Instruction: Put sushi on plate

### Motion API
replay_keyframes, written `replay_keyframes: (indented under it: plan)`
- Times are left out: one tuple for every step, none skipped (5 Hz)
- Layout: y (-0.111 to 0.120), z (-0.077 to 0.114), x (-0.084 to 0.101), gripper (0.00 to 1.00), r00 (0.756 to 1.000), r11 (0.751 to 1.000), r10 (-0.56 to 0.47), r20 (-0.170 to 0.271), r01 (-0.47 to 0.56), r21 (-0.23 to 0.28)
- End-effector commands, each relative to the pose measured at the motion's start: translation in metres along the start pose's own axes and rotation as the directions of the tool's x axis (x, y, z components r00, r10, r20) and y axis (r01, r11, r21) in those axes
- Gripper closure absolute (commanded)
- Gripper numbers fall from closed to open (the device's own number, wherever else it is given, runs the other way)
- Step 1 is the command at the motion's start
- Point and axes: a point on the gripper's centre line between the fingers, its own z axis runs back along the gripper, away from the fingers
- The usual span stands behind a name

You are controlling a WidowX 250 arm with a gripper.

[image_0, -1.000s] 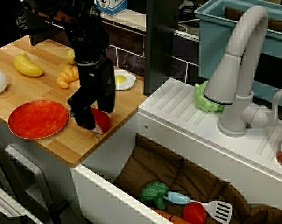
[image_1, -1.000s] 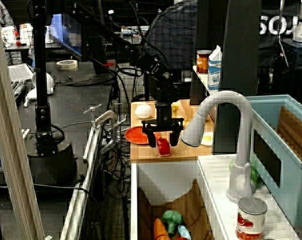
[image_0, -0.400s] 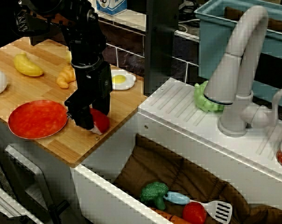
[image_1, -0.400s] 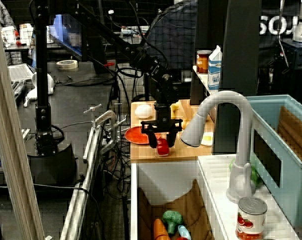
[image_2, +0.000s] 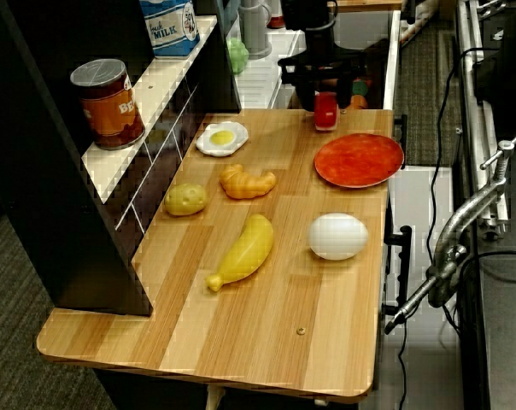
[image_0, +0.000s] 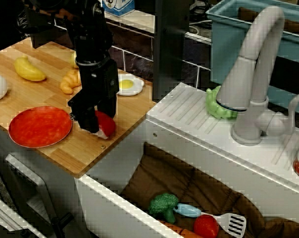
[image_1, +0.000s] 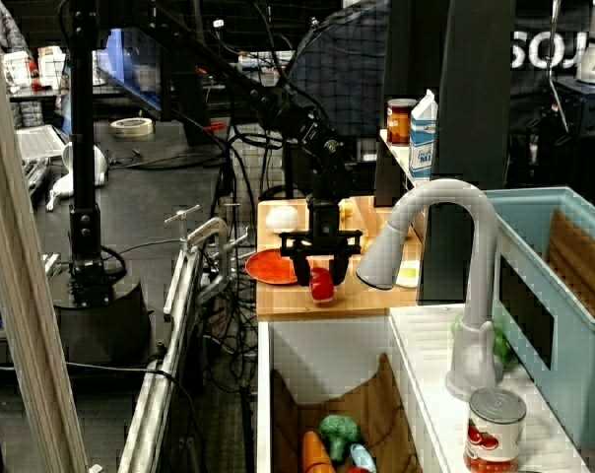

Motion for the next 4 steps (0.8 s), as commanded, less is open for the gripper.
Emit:
replay_keyframes:
  plan:
    - [0.013,0.089,-0.003,1.00,0.997,0.995,-0.081,0.003,0.081,-0.052]
    - [0.017,0.108,-0.026,1.00,0.981,0.975,-0.193,-0.033,0.188,-0.115]
    - [0.023,0.100,-0.059,1.00,0.960,0.948,-0.275,-0.063,0.259,-0.184]
    - [0.024,0.087,-0.088,1.00,0.946,0.935,-0.317,-0.065,0.300,-0.189]
